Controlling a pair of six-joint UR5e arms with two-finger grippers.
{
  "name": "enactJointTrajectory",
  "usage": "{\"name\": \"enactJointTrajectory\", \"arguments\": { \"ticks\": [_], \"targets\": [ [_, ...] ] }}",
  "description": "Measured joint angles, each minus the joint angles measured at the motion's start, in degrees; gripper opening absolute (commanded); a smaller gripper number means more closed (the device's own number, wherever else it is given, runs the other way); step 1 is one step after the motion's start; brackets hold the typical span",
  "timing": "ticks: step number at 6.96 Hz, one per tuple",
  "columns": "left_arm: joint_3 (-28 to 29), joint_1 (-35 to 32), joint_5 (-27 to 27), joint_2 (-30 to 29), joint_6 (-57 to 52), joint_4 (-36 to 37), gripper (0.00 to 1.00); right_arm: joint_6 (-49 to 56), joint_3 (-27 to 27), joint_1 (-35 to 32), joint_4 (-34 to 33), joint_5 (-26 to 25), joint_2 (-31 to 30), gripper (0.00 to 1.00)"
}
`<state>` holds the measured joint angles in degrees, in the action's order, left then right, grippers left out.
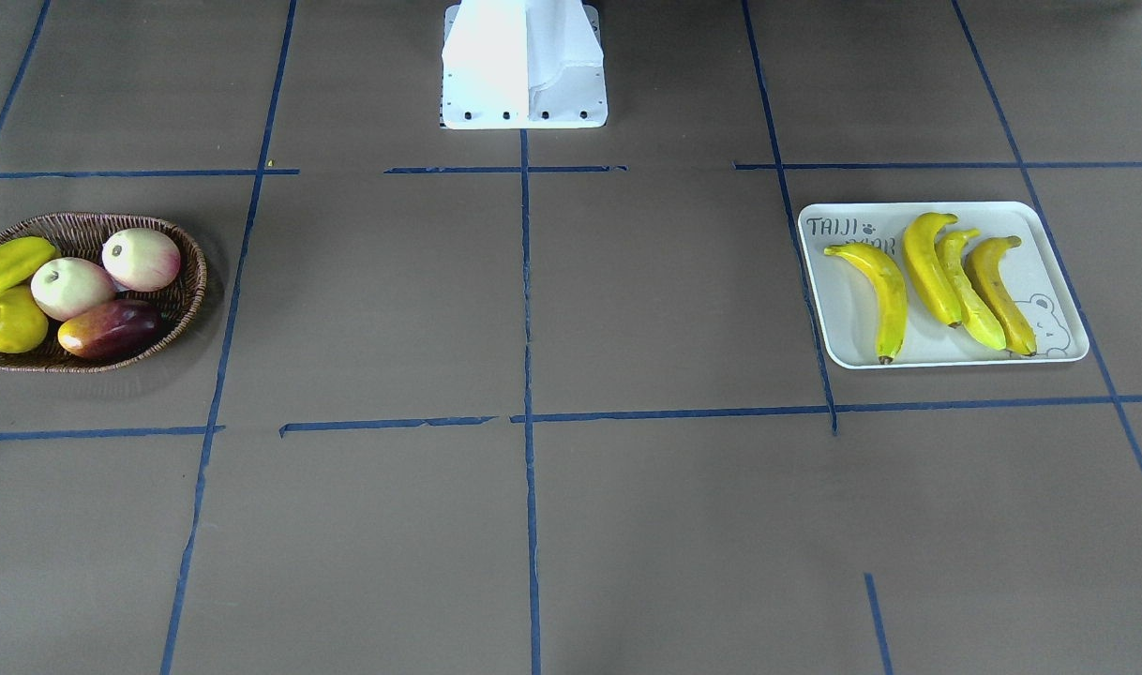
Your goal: Transfer all bananas from basket to plate
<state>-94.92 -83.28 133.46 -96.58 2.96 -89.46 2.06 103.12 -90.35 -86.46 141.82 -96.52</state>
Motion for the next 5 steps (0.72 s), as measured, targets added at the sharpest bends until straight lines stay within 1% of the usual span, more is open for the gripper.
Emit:
{"name": "enactJointTrajectory", "arguments": {
  "ticks": [1, 2, 3, 5],
  "targets": [
    [2.88, -1.85, 3.17, 0.39, -3.02, 0.89, 1.00, 0.72, -0.74, -0.91, 0.03, 0.15, -0.44, 1.00],
    [6.11, -4.18, 4.67, 0.68, -5.47, 0.83, 1.00, 0.96, -1.22, -1.07, 0.07, 0.17, -0.46, 1.00],
    [8.98, -6.18, 5.15, 0.90, -7.75, 0.00, 1.00, 0.99, -1.52, -0.97, 0.09, 0.19, -0.45, 1.00],
    [11.10, -7.60, 5.03, 1.19, -10.09, -0.93, 1.00, 1.06, -2.68, -0.90, 0.09, 0.11, -0.37, 1.00]
  ]
}}
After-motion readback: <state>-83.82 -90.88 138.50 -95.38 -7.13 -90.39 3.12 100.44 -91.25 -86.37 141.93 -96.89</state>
